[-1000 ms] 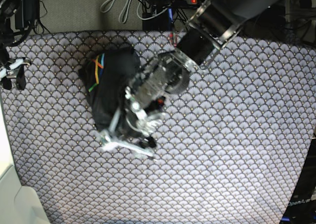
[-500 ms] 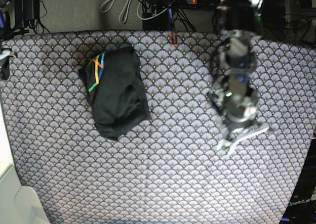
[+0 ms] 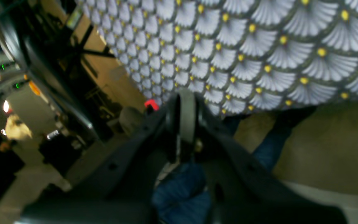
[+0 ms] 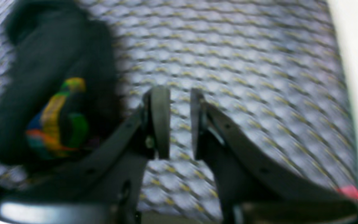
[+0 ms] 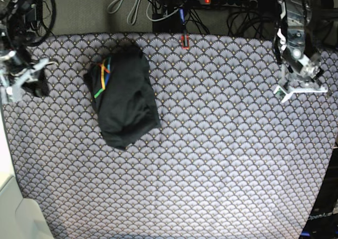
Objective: Fold the T-shirt properly
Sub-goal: 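Press and tuck the bundle's edge with the right gripper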
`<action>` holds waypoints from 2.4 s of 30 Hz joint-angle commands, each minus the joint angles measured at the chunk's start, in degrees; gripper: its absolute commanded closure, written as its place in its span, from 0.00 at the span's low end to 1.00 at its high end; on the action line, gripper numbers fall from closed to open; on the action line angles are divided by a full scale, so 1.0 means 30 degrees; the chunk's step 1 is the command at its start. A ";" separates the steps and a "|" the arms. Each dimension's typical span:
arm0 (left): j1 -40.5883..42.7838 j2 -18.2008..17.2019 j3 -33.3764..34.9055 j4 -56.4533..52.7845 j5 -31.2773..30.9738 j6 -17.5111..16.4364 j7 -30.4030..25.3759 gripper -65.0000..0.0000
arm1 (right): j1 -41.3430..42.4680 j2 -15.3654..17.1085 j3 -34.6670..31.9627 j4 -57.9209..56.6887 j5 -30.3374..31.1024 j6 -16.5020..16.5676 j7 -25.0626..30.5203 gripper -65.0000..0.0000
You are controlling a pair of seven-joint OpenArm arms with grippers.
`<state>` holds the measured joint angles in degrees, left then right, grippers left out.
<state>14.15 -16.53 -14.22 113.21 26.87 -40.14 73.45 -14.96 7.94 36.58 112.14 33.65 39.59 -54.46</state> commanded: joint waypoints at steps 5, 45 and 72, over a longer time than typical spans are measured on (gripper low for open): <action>0.2125 0.0369 -0.1429 0.0403 0.0229 0.0047 0.0000 1.00 | 0.0577 0.0150 -0.2625 0.0174 0.0344 0.0135 0.0409 0.92; 0.4206 0.1160 -0.3656 0.0198 0.0112 0.0047 -0.2022 1.00 | 0.2775 -0.0465 -1.0156 -0.3782 0.0315 0.0135 0.2812 0.93; 0.4235 0.1043 -0.3774 0.0286 0.0288 0.0047 -0.1846 1.00 | 1.1976 -0.0963 -1.2735 -1.8112 0.0315 0.0135 0.5507 0.93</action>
<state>26.68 -12.60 -25.08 112.95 26.92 -40.27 67.44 19.51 5.34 -1.67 56.84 33.34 39.55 -38.94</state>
